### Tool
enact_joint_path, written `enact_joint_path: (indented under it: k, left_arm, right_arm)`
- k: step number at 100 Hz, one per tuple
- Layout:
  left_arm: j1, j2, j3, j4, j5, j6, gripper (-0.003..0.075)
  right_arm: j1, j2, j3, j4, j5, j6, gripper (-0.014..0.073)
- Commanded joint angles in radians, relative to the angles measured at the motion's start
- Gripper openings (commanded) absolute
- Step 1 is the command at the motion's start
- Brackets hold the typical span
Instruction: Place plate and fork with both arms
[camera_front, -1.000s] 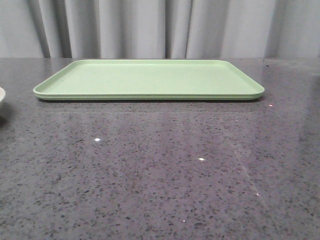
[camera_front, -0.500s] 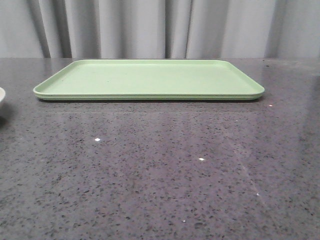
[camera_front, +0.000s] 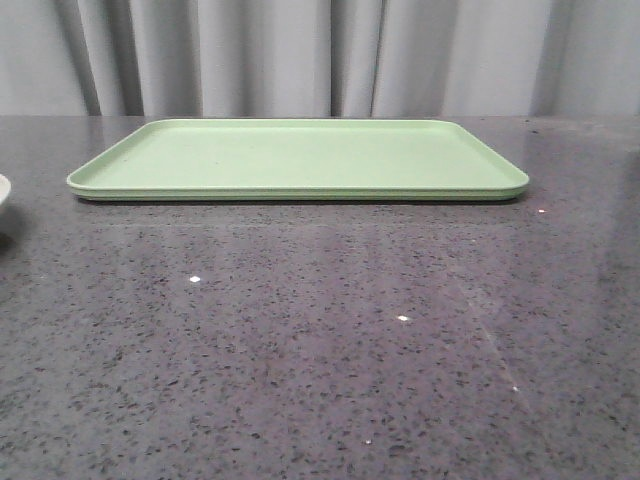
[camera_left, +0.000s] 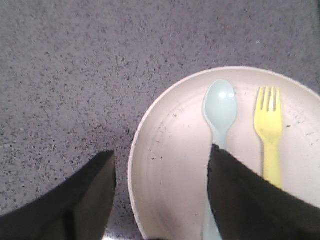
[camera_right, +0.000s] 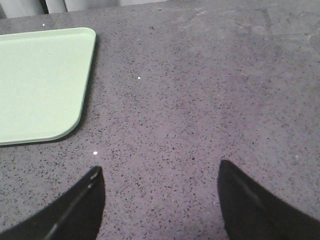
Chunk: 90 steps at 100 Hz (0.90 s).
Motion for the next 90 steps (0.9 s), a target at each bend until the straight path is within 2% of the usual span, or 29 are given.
enact_joint_path:
  k: [1,38,60,90]
  left_arm:
    - [0.007,0.041,-0.05,0.03,-0.035,-0.002,0.0395]
    - [0.036,0.237,-0.099,0.043,0.01,-0.002,0.0394]
    - [0.036,0.345,-0.101,0.056,0.031,-0.002,0.0363]
    - [0.036,0.388,-0.101,0.074,0.04,-0.002,0.0344]
  right_arm:
    - [-0.006,0.008,-0.036,-0.004,-0.074,-0.002,0.0489]
    - [-0.006,0.008,-0.036,-0.004,-0.073,-0.002,0.0489]
    - [-0.006,0.008,-0.036,-0.004,-0.073,-0.002,0.0489]
    - [-0.006,0.008,-0.036,-0.004,-0.073,-0.002,0.0489]
